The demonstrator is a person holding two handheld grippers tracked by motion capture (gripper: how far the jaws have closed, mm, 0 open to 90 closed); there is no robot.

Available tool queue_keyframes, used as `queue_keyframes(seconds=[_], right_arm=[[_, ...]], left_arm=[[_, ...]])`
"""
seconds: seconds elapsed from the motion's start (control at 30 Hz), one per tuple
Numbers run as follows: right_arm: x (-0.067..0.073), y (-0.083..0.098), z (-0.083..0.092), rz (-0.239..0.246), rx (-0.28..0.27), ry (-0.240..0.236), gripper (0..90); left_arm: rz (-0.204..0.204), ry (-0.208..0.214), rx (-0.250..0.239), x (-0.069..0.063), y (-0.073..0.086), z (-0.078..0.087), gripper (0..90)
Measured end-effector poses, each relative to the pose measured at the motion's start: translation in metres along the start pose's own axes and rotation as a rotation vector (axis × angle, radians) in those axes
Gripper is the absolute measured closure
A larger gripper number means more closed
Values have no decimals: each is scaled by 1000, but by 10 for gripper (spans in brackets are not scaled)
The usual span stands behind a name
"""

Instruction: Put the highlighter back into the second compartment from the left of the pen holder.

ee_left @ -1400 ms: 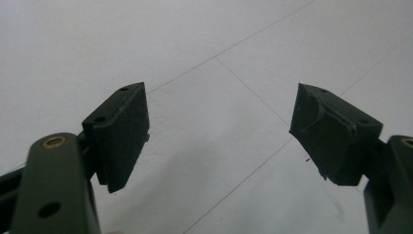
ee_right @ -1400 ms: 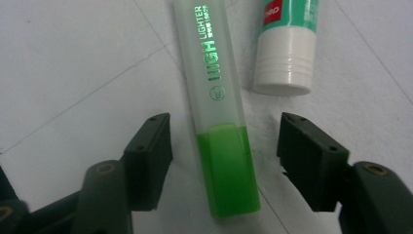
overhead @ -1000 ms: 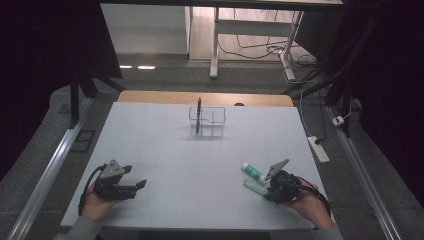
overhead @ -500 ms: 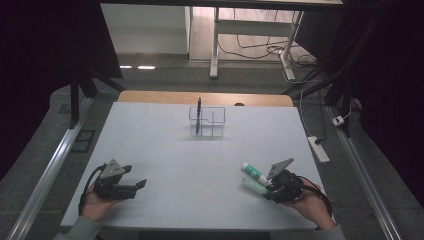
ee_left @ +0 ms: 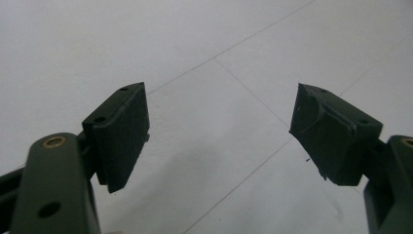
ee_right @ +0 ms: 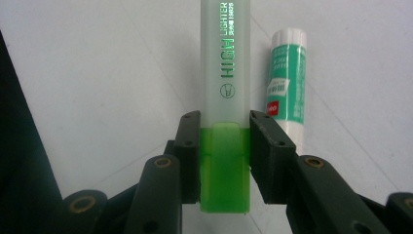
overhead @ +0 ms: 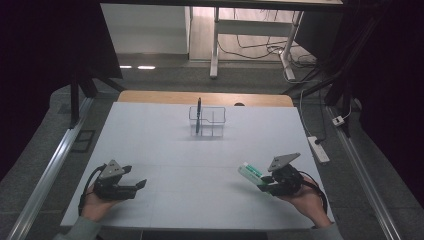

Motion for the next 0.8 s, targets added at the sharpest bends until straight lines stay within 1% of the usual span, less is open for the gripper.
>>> queue_keyframes(seconds=[0.2, 0.4, 0.6, 0.8], right_arm=[[-3, -12, 4, -12, -34, 19, 672], [-3, -27, 7, -11, -62, 31, 672], [0, -42, 4, 17, -53, 28, 671], [2, -57, 0, 33, -56, 17, 672]], left_arm=[[-11, 6, 5, -1, -1, -2, 216], [-8, 10, 3, -1, -1, -3, 215], [-4, 12, -6, -1, -3, 0, 216], [2, 15, -10, 0, -4, 0, 215]])
Point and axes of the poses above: each handheld gripper's, and its own axes: z roughly backward along the jaws, y roughly out of its underside, x roughly to its left, the point moved 9 cm from there along -z, roughly forward along the jaws, and after that the axes turned 12 degrees about x, right-handed, at the moved point
